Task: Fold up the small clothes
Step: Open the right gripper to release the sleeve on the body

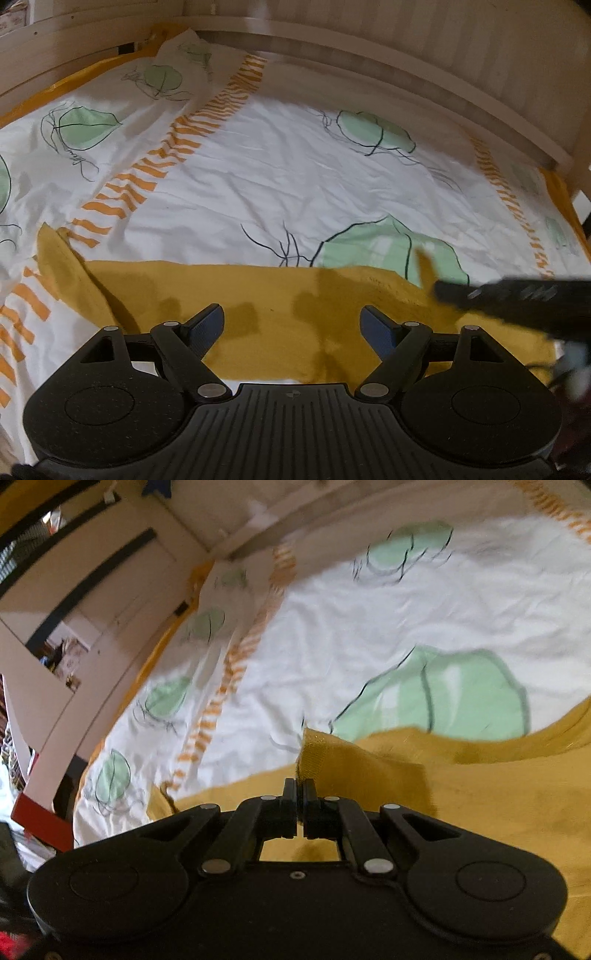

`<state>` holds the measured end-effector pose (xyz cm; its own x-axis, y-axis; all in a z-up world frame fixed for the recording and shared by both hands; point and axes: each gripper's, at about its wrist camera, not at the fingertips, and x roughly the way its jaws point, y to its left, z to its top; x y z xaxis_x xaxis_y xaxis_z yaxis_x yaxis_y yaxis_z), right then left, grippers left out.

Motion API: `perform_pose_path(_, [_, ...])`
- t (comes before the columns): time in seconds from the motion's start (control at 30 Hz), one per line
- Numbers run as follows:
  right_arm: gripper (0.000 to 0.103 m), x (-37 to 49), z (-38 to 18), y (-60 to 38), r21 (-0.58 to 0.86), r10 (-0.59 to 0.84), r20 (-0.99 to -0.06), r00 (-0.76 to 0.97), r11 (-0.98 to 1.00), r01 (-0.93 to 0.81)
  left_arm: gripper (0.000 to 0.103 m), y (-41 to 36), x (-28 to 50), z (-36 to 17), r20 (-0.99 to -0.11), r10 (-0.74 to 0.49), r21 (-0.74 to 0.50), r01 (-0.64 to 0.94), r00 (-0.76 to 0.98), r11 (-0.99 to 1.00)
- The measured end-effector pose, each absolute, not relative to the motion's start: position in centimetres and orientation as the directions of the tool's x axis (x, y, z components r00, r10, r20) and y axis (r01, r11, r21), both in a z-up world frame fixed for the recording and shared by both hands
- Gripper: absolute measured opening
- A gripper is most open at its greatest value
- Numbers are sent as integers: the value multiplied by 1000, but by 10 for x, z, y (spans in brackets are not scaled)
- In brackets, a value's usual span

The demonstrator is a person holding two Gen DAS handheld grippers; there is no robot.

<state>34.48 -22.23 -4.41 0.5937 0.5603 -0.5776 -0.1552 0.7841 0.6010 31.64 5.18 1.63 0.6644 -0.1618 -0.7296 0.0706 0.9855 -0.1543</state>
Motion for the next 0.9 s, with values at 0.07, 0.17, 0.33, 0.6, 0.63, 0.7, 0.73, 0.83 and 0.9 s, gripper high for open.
perform_pose_path(0.07, [10, 347, -54, -212, 599, 564, -585, 583, 785, -159, 80, 53, 318, 16, -731, -161, -155, 68, 663, 986])
perform_pose_path(0.17, [18, 347, -66, -202, 620, 593, -569, 569, 765, -177, 80, 52, 319, 15, -733, -162, -154, 72, 660, 985])
perform_pose_path(0.33, [48, 343, -73, -203, 653, 618, -526, 584, 734, -188, 80, 47, 319, 11, -738, -160, -142, 81, 655, 987])
perform_pose_path(0.6, [57, 311, -72, -263, 528, 473, -567, 674, 837, -143, 80, 36, 322, 0, -758, -154, -113, 104, 634, 988])
perform_pose_path(0.63, [61, 306, -74, -276, 509, 442, -578, 686, 852, -120, 80, 34, 323, -2, -762, -154, -110, 108, 629, 988])
perform_pose_path(0.7, [65, 294, -77, -302, 470, 379, -596, 708, 879, -76, 80, 30, 323, -6, -768, -158, -109, 116, 621, 987])
perform_pose_path(0.73, [68, 288, -79, -316, 442, 337, -607, 720, 896, -46, 80, 27, 323, -8, -771, -161, -110, 121, 616, 987])
perform_pose_path(0.83, [77, 273, -83, -351, 366, 228, -627, 745, 930, 24, 80, 19, 324, -15, -779, -168, -109, 134, 604, 985])
perform_pose_path(0.9, [78, 267, -87, -370, 350, 192, -636, 748, 935, 58, 80, 15, 323, -18, -780, -168, -104, 139, 602, 985])
